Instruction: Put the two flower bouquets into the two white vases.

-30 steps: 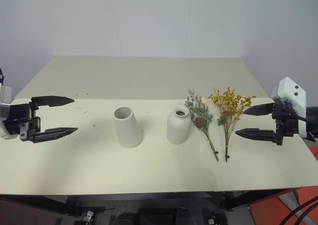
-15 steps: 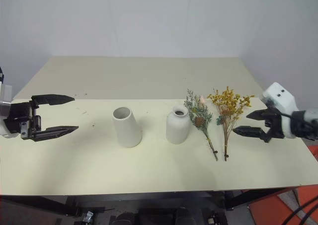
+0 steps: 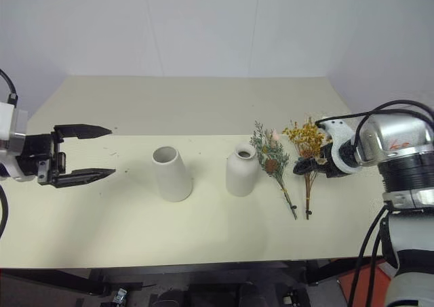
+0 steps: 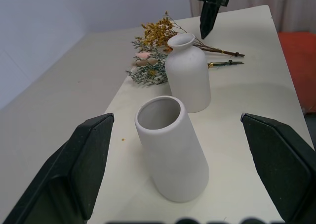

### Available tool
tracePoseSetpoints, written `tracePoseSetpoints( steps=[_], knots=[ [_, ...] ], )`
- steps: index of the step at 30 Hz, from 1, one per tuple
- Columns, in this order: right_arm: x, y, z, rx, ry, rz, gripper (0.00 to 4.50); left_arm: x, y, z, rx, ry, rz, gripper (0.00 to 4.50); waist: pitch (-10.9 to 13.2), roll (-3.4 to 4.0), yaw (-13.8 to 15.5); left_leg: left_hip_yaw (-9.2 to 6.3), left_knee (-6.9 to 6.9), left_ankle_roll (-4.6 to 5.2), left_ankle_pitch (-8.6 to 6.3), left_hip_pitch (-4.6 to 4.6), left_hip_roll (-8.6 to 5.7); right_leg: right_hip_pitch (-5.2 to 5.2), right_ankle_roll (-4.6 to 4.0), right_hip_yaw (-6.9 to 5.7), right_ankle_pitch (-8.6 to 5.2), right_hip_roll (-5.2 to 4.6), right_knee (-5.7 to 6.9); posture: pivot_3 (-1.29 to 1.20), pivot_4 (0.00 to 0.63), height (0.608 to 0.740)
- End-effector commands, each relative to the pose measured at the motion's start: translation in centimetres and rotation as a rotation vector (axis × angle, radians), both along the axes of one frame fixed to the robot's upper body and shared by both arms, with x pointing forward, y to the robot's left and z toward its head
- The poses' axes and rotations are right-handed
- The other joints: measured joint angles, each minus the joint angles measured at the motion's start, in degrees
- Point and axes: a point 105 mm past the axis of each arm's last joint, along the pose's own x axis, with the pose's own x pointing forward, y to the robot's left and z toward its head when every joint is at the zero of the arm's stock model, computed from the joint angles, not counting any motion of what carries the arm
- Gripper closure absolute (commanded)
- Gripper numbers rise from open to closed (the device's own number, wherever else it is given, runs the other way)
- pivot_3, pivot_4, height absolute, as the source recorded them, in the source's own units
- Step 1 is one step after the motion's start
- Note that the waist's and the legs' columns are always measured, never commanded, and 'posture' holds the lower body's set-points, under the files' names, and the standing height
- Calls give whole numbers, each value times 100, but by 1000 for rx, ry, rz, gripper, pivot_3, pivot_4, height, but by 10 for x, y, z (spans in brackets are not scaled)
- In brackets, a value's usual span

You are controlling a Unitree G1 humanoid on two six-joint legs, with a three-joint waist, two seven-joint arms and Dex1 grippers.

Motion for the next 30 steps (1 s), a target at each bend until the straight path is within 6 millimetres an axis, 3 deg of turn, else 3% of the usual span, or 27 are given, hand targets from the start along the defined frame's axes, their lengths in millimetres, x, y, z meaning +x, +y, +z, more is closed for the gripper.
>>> tracePoseSetpoints(
  steps=[1,15,30],
  knots=[
    [5,-6,10,-28,-20,-27,37,4,-9,11,3,-20,5,0,0,0,0,0,0,0,0,0,0,0,0,0,0,1,0,0,150,740],
    [18,-7,-4,-58,39,-35,37,51,-80,40,65,105,-45,0,0,0,-27,-8,2,1,0,1,-3,4,7,-2,0,5,3,0,150,740],
    [25,-1,-16,-32,70,-36,37,60,-125,55,4,140,-210,0,1,1,-42,-9,3,1,0,-3,-4,-1,1,1,4,5,7,0,150,740]
  ],
)
